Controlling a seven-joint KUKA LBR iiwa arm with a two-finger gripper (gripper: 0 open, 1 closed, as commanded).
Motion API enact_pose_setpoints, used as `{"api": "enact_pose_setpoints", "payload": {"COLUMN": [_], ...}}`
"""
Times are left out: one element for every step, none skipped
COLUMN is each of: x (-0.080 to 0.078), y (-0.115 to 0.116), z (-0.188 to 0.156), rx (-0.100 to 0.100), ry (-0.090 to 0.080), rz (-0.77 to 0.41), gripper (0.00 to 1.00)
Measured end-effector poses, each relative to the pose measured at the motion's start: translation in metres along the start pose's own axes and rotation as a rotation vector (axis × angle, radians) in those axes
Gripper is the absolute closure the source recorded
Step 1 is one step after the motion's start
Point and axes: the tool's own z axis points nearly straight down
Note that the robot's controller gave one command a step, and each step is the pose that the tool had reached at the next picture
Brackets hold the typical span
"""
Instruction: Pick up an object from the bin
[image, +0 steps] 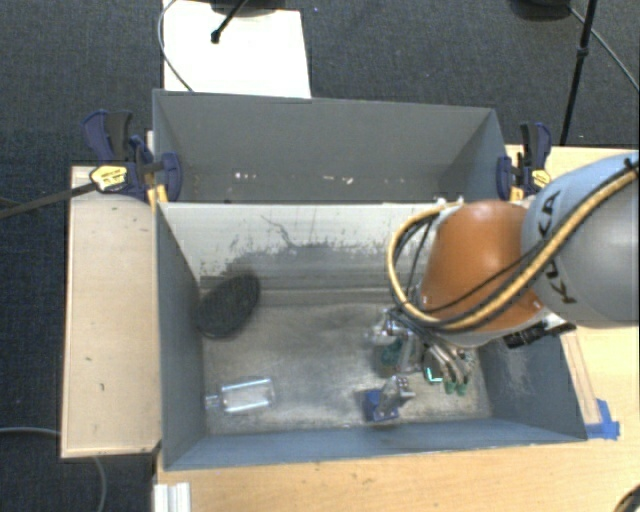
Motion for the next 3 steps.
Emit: {"api": "enact_pose_setpoints", "payload": {"x": [-0.016,-0.013,-0.021], "y": [-0.009,-0.011,-0.048], "z": [0.061,0.062,-0.092], "rx": [-0.002,-0.001,0.004], "ry": [-0.004,0.01,-0.014], "rz": [-0.078,-0.075,-0.342], "gripper": [0.0,1.0,1.0]}}
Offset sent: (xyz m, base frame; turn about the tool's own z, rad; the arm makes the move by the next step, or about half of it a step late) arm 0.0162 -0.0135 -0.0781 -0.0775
